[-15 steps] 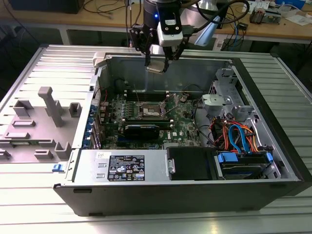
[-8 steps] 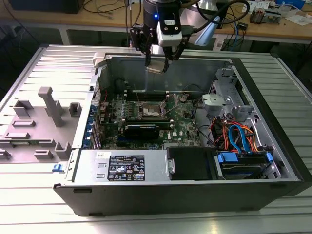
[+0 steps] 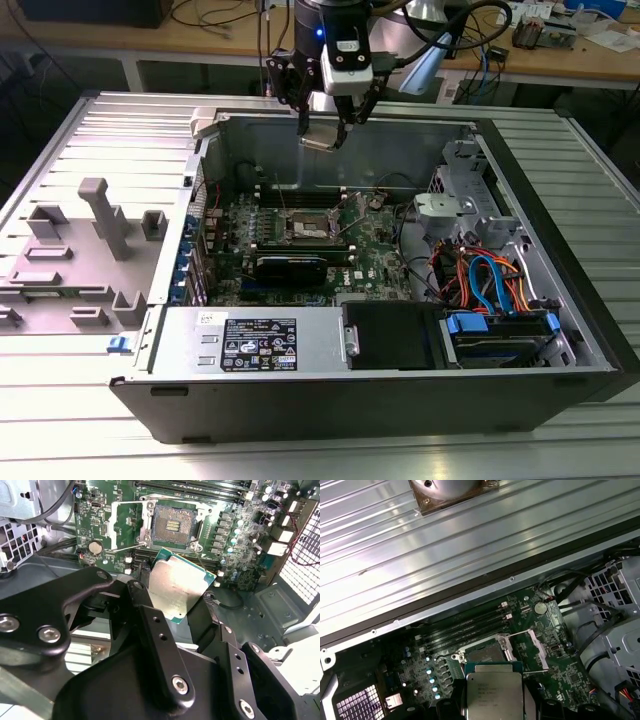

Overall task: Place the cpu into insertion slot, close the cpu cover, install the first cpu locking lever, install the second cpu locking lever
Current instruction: 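Place the cpu into insertion slot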

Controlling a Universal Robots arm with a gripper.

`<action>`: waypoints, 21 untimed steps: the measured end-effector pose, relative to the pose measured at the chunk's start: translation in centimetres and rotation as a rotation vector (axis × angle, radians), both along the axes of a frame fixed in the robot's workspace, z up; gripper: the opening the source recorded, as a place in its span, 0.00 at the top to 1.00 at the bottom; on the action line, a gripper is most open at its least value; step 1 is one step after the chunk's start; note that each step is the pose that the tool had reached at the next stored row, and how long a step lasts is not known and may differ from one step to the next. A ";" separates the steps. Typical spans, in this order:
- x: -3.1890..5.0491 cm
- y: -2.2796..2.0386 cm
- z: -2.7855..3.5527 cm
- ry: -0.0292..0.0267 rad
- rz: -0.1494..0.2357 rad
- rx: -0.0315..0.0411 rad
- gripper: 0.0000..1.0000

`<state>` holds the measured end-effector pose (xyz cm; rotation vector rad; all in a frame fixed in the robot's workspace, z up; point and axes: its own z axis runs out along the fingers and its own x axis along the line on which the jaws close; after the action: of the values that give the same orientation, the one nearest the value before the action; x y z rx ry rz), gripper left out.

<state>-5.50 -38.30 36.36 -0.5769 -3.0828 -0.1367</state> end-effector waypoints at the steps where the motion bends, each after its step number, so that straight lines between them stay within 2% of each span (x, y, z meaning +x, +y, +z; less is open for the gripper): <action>1: 0.00 0.00 0.00 0.0000 -0.004 0.0000 0.45; 21: 0.00 0.00 0.00 0.0000 -0.046 0.0001 0.45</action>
<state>-5.50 -38.31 36.36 -0.6478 -3.0707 -0.1369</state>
